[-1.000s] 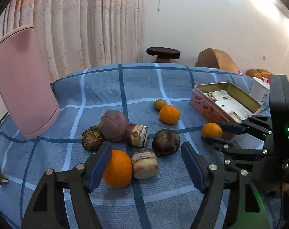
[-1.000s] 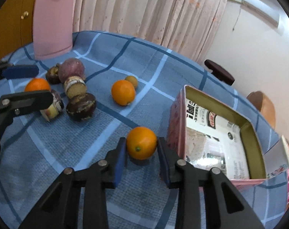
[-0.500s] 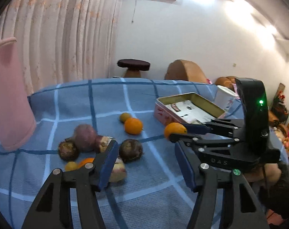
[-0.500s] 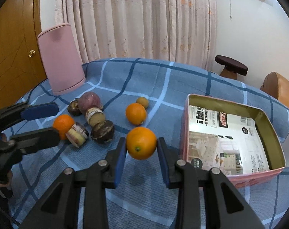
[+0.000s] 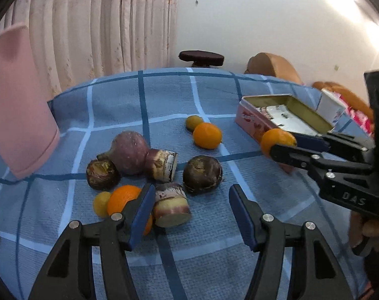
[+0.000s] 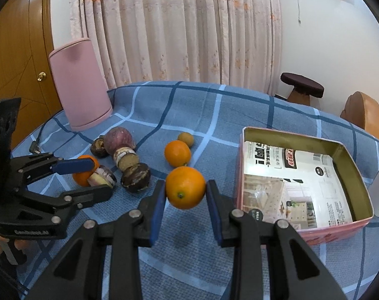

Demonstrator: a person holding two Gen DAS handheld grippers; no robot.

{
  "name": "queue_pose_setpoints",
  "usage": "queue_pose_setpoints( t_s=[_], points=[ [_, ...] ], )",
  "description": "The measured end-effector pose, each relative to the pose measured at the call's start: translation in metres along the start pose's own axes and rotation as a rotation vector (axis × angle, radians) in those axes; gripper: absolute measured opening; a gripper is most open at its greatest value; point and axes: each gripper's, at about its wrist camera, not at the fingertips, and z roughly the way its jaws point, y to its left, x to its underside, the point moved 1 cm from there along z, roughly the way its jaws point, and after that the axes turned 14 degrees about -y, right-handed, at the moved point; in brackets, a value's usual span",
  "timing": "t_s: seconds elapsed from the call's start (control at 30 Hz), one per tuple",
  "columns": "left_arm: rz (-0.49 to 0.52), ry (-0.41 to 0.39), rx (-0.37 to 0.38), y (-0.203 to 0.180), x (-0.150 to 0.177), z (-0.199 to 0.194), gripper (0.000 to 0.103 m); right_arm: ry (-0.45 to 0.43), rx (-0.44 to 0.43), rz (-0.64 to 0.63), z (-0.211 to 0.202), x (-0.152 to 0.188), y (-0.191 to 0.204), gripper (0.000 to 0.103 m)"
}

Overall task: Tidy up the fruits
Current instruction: 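Lift the orange with the right tool while the left tool approaches the dark brown fruit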

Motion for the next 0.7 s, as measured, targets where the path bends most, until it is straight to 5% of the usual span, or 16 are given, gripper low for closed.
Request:
queue_pose_setpoints(
  t_s=[0.27, 0.37, 0.47, 0.6, 0.7],
  points=[
    [0.223, 0.057, -0.195, -0.033, 0.006, 0.023, 0.064, 0.006, -0.006, 0.001, 0.001, 0.001, 0.002, 0.035],
    [0.164, 0.066, -0.132, -0.024, 0.007, 0.013, 0.064, -0.001, -0.003, 0.004, 0.000, 0.000, 0.001, 0.035],
    [0.012, 0.056, 0.009, 0.003, 0.004, -0.001, 0.058, -0.007, 0.005, 0.008, -0.002, 0.000, -0.002, 0.036],
    [-0.009, 0.050, 0.008, 0.014, -0.001, -0.001, 0.050, -0.010, 0.003, 0.020, -0.003, -0.002, -0.005, 0.035],
    [0.136, 0.087, -0.080, -0.010, -0.002, 0.016, 0.050, -0.015, 0.000, 0.018, -0.004, -0.003, -0.004, 0.036]
  ],
)
